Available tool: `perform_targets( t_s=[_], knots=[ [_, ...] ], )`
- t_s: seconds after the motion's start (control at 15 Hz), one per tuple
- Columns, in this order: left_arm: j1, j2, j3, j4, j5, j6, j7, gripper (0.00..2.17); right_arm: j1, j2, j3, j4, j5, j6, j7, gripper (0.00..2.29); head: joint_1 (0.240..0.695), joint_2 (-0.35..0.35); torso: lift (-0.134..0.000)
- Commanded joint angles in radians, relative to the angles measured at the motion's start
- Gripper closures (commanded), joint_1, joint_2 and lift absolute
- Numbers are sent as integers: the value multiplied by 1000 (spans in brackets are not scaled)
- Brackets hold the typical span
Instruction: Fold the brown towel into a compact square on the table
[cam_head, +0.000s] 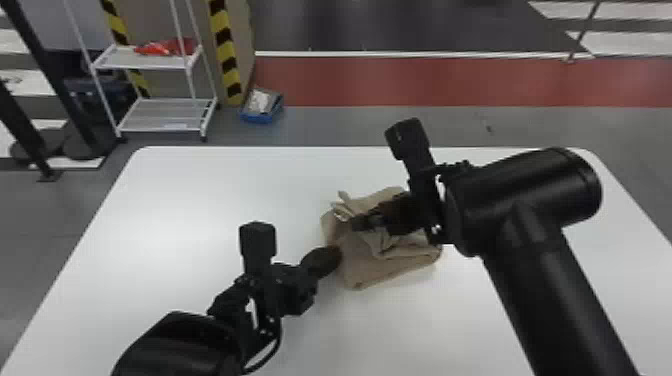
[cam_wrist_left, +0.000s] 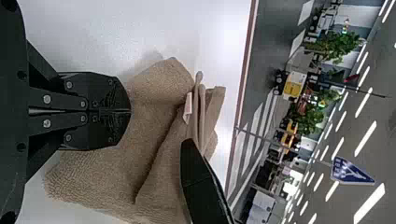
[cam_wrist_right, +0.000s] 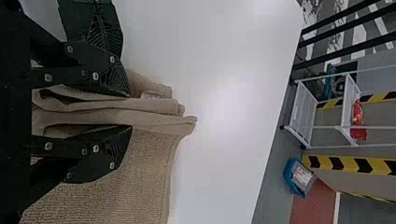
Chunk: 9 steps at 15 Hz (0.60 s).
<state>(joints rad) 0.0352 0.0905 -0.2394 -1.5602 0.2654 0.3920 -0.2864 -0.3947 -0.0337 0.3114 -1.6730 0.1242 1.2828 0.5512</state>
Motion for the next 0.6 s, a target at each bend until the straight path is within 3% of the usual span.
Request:
perform_targets(
  t_s=[0.0, 0.27, 0.53],
  knots=[
    [-5, 0, 2, 6, 0, 0, 1, 2142, 17, 0, -8, -2, -21, 17, 13, 765, 695, -1, -112],
    [-9, 0, 6, 6, 0, 0, 0, 2142, 71, -3, -43, -96, -86, 14, 26, 599, 695, 12, -112],
    [-1, 0, 20, -1, 11, -15, 1, 2142, 171, -9, -181, -238, -135, 2, 24, 599, 695, 16, -112]
  ],
)
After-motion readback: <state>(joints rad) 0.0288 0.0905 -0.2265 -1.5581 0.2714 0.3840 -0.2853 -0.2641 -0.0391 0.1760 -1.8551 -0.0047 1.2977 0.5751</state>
